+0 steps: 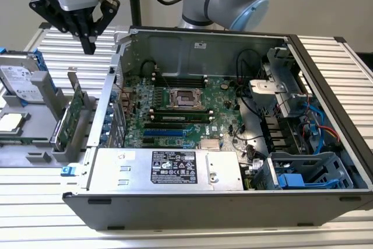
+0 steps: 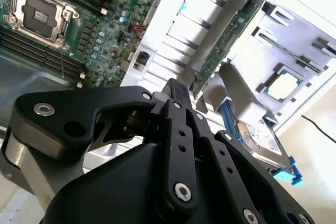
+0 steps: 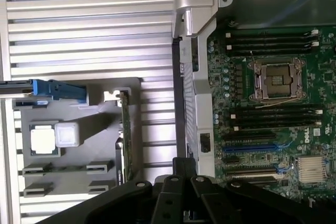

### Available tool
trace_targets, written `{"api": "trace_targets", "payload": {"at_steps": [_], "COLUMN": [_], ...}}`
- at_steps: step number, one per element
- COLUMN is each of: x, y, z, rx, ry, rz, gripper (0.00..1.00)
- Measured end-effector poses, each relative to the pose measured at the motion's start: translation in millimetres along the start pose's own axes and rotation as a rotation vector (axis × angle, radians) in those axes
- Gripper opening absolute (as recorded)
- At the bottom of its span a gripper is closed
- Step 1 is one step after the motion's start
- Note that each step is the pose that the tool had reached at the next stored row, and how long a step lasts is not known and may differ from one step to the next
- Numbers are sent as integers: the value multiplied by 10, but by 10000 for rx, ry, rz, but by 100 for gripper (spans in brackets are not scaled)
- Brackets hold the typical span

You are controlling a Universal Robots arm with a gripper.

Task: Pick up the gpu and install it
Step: 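Reach for the gpu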

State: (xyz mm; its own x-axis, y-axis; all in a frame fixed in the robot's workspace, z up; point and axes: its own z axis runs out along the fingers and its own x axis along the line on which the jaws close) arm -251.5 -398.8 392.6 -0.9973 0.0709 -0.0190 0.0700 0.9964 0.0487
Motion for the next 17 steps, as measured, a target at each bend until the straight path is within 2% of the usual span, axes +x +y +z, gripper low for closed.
{"api": "trace_targets", "payload": {"at_steps": [8, 17], "x": [142, 358], "y": [-10, -25], "z": [-3, -8], "rx": [0, 1], "ry": [0, 0], "rz": [1, 0], "gripper": [0, 0]}}
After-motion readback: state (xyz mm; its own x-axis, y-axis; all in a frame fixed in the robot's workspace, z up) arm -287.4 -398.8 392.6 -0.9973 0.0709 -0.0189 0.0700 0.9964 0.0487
